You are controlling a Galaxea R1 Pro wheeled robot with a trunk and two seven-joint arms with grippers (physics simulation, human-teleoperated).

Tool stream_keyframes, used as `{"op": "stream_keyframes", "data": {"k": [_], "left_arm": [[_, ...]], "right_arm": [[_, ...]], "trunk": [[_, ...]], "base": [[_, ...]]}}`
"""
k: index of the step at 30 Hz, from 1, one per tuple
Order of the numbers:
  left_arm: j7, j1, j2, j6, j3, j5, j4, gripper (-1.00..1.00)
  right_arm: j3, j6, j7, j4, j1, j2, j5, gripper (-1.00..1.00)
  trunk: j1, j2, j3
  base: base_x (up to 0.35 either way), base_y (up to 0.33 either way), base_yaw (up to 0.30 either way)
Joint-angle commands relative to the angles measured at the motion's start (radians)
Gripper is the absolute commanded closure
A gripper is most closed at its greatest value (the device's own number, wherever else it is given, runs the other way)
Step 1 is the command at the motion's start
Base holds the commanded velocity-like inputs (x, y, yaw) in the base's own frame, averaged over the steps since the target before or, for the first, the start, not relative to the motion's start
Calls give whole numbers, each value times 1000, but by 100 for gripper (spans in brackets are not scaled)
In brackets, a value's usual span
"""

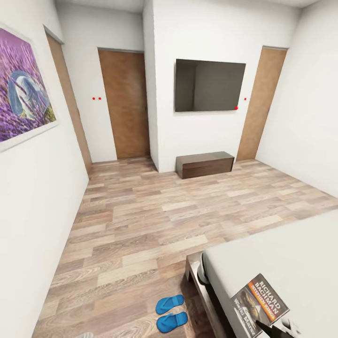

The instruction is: In the bedroom, move the book from the bed onto either nightstand, and place the two sandals side by side next to the bed.

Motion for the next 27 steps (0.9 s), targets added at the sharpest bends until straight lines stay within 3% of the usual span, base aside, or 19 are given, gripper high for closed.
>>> {"op": "stream_keyframes", "data": {"k": [1, 5, 16, 19, 22, 25, 27], "left_arm": [[-4, -1, 0, -3, -7, 9, 2, -100], [-4, -1, 0, -3, -7, 9, 2, -100], [-4, -1, 0, -3, -7, 9, 2, -100], [-4, -1, 0, -3, -8, 9, 2, -100], [-4, -1, 0, -3, -8, 9, 1, -100], [-4, -1, 0, -3, -8, 9, 2, -100], [-4, -1, 0, -3, -8, 9, 2, -100]], "right_arm": [[2, -8, -34, 3, -2, 0, -5, 100], [3, -8, -85, 3, -2, 0, -5, 100], [11, -9, -83, -1, -2, 1, -4, 100], [12, -8, -35, -5, -2, 1, -4, 100], [14, -8, 84, -7, -2, 1, 1, 100], [14, -9, 161, -7, -2, 1, 5, 100], [14, -9, 178, -7, -2, 1, 6, 100]], "trunk": [[0, -1, -2], [0, -1, -3], [0, -1, -8], [0, -1, -9], [0, -1, -11], [0, -1, -12], [0, -1, -13]], "base": [[0, 0, 239], [0, 0, 239], [0, 0, 261], [0, 0, 272], [0, 0, 272], [0, 0, 272], [0, 0, 272]]}}
